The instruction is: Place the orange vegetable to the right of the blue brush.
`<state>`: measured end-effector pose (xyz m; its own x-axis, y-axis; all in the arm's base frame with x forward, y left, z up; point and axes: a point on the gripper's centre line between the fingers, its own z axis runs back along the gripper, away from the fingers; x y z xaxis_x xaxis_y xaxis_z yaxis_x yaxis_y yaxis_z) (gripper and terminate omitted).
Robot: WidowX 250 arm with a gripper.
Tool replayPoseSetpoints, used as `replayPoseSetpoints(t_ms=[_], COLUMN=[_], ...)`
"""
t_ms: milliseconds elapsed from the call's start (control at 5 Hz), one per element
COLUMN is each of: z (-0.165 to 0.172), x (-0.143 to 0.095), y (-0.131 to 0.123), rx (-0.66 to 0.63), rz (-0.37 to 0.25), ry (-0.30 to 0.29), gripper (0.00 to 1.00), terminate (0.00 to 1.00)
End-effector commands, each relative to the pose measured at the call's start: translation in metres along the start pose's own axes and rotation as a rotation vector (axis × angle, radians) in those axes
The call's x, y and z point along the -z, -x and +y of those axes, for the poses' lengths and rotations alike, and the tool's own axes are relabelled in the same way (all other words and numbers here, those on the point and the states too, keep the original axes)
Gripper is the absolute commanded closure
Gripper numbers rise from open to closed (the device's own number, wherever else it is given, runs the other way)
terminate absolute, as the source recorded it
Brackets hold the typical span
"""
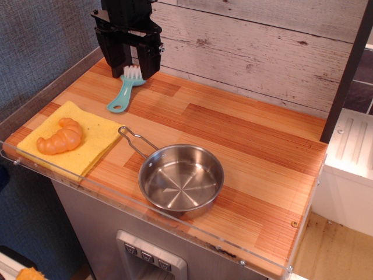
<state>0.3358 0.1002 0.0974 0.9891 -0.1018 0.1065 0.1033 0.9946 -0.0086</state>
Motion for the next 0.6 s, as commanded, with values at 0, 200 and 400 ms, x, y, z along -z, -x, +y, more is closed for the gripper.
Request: replayPoseSetpoints(t_ms=[0, 200, 400], z=[0.000, 0.013, 0.026], x=[0.000, -0.014, -0.027], y=[0.000, 0.030, 0.064], rx=[0.000, 0.014, -0.004], rz=[0.000, -0.018, -0.036], ry=[0.000, -0.011, -0.038], gripper=[0.00, 0.00, 0.00], terminate=[0.00, 0.00, 0.00])
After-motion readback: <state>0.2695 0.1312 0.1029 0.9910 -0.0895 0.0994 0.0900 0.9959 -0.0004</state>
